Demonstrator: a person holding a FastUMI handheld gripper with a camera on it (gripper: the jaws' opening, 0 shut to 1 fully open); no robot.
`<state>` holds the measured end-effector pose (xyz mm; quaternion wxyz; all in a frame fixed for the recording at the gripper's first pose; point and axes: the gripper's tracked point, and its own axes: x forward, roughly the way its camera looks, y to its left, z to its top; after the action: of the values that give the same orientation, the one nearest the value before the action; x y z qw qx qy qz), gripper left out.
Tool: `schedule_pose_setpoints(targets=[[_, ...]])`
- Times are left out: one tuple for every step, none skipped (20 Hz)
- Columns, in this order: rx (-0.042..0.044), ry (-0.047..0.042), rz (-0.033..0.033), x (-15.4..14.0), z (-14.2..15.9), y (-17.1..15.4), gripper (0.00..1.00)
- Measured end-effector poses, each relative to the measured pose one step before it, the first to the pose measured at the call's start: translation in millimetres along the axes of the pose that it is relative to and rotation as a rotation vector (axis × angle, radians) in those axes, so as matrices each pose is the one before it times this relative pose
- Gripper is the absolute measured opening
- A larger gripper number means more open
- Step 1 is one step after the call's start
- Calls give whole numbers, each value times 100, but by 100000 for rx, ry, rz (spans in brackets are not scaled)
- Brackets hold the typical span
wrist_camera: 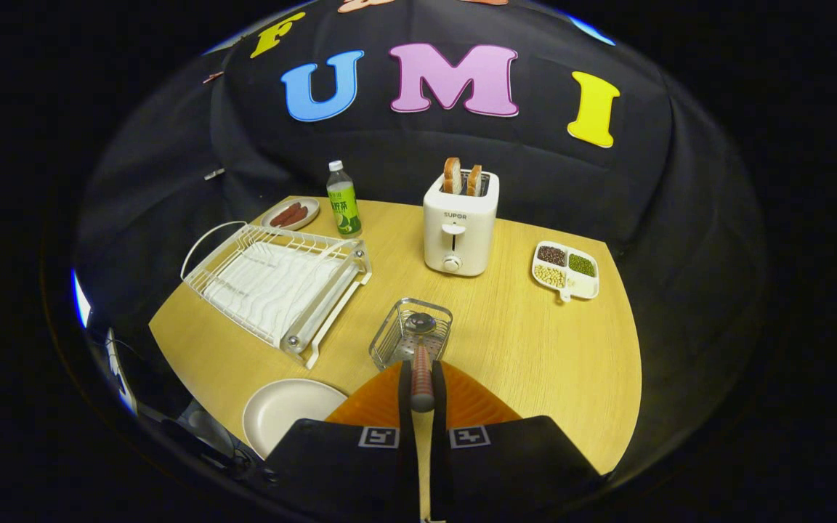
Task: Take the plate from the dish rack, then take the spoon from the basket and place it into the plate.
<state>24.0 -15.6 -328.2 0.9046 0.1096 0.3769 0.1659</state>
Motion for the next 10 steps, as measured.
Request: schedule_pose_setpoints(targets=[[977,-1418,299,-997,331,467,10],[1028,-1003,404,-1051,244,466,10],[1194,-982,397,-943,95,523,10],[1263,-640,439,-925,94,554,10],[1505,-629,13,-899,-68,490,10],[1102,-521,212,-853,-157,489,10],[827,-200,139,-882,-349,677,10],[349,350,375,-729,-519,555,10],[386,870,422,-730,-745,651,10],[487,1127,446,-543,-844,683,10]])
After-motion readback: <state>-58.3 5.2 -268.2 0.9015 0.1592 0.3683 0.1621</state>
